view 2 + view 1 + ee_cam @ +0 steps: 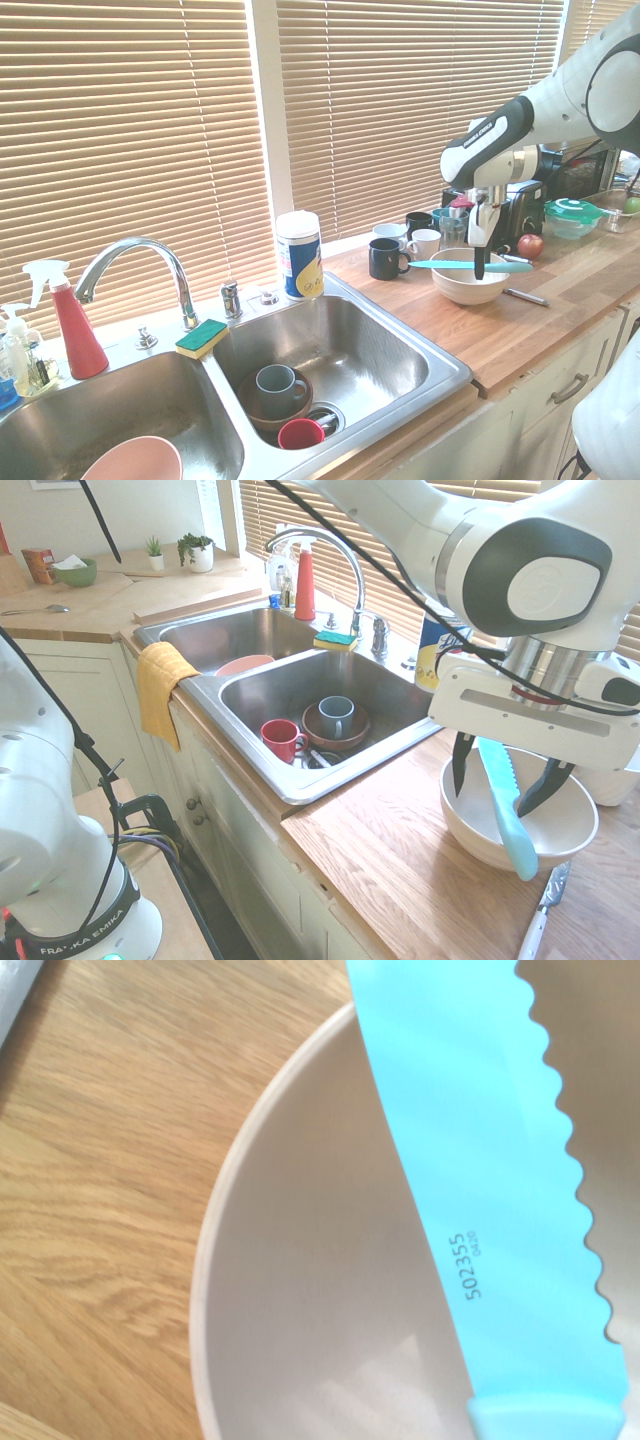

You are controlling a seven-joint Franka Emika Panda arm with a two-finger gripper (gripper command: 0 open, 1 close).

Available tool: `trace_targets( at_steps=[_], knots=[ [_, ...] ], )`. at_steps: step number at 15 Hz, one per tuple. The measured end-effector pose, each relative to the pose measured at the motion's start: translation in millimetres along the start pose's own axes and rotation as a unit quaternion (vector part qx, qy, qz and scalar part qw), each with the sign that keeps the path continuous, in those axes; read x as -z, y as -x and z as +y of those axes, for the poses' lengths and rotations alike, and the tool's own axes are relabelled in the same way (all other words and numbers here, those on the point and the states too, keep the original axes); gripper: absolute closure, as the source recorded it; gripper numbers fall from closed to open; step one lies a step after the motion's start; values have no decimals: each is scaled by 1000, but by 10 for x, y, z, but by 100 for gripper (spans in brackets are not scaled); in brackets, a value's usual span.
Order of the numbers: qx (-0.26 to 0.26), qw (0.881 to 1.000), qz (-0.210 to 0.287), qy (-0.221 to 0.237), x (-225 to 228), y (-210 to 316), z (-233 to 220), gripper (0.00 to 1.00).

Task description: Put the knife into the sink

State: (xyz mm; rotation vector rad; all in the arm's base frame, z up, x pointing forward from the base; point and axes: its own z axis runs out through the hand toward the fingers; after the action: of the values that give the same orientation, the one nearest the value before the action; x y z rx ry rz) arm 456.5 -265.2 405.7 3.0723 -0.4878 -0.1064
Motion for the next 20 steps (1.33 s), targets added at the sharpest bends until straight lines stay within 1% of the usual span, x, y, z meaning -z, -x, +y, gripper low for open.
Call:
trace_targets(
  at_steps=[16,20],
  knots=[
    [-21,1000,-3,2,-58,11,85,100],
    [-39,999,-3,-3,-39,28,114,100]
  ],
)
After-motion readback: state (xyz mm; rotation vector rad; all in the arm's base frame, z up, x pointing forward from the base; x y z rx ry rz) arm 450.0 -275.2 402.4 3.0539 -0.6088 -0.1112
